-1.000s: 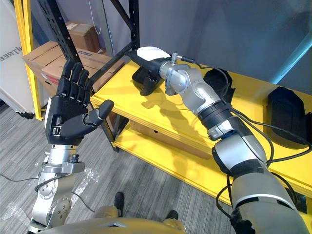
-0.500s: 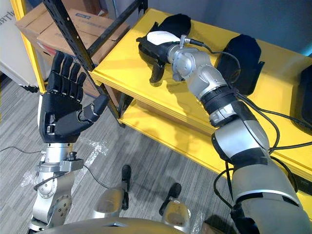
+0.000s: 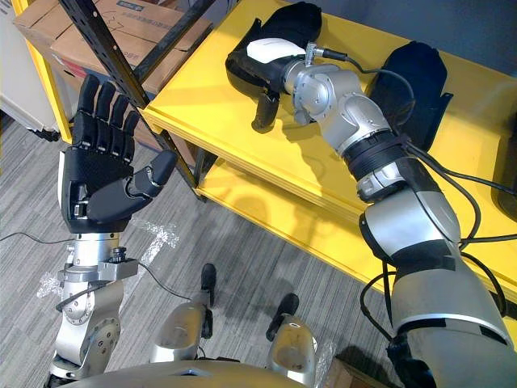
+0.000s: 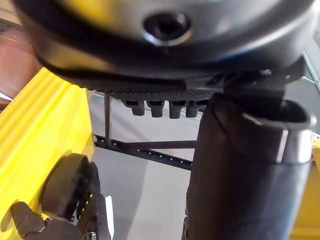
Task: Walk over and take three plastic housings, then place them on the shelf
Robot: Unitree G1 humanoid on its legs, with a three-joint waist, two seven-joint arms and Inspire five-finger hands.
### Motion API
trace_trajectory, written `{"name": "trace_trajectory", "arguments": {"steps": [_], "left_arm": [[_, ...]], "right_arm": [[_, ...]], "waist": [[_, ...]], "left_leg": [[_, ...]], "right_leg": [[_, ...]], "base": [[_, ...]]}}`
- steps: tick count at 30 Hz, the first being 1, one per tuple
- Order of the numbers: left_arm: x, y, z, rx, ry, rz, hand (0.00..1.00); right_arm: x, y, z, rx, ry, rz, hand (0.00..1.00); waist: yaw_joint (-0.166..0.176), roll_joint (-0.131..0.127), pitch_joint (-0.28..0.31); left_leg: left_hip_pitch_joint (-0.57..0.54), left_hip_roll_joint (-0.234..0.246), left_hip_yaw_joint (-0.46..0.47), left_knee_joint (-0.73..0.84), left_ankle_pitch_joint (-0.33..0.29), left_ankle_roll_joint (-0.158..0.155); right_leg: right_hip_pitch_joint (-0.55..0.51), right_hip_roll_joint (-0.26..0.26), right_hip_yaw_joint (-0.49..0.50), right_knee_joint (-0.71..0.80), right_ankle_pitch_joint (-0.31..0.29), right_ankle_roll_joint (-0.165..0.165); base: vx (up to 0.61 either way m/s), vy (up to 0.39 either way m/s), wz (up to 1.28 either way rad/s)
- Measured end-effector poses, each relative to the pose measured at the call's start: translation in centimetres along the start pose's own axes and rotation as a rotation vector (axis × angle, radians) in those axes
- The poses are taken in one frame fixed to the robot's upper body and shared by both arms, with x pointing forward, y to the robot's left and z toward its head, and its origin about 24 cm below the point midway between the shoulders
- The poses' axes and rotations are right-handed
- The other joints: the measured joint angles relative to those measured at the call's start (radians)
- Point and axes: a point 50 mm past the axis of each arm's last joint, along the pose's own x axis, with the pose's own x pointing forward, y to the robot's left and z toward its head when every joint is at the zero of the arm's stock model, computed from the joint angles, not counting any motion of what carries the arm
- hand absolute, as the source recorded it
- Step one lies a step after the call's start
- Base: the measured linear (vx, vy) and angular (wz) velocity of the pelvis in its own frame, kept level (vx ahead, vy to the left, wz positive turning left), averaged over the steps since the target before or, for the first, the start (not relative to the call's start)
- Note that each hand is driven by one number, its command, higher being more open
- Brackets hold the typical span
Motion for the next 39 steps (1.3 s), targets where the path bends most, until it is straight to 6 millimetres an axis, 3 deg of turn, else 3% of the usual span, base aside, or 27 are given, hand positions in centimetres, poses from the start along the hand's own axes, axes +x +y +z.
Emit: {"name": "trace_trajectory", "arguments": {"steps": [10,21,27,33,39], "left_arm": [[0.0,-0.2,0.0,0.000,0.004,-0.036,1.00],[-0.1,-0.5,-0.1,-0.001,0.013,-0.072,1.00],[-0.2,-0.8,-0.3,-0.006,0.029,-0.093,1.00],[-0.4,-0.7,-0.4,-0.001,0.038,-0.093,1.00],[-0.5,-0.6,-0.4,0.000,0.044,-0.093,1.00]], "right_arm": [[-0.1,2.0,0.4,-0.090,-0.001,0.145,1.00],[-0.7,3.5,0.3,-0.083,0.000,0.186,1.00],[-0.8,5.1,-0.1,-0.088,0.023,0.212,1.00],[-0.8,5.9,0.0,-0.087,-0.014,0.154,1.00],[-0.8,5.3,0.4,-0.022,-0.051,0.053,1.00]], "waist": [[-0.005,-0.001,0.000],[-0.001,-0.008,-0.003],[0.004,-0.034,-0.043],[0.004,-0.037,-0.053],[0.004,-0.037,-0.089]], "left_leg": [[0.029,0.001,0.026,-0.002,-0.004,-0.002],[0.053,0.002,0.046,-0.003,-0.006,0.000],[0.051,0.004,0.047,-0.003,-0.008,0.002],[0.058,0.004,0.049,-0.004,-0.012,0.000],[0.066,0.005,0.055,-0.004,-0.029,-0.007]], "right_leg": [[0.012,0.000,0.025,0.001,-0.001,-0.003],[0.027,0.003,0.043,-0.005,0.008,0.005],[0.035,0.010,0.042,-0.031,0.016,0.003],[0.058,0.018,0.039,-0.070,0.039,0.003],[0.081,0.027,0.041,-0.116,0.062,0.006]], "base": [[-0.02,-0.030,-0.07],[0.01,-0.022,-0.05],[0.01,-0.021,-0.01],[0.00,-0.002,-0.01],[0.00,-0.003,-0.01]]}}
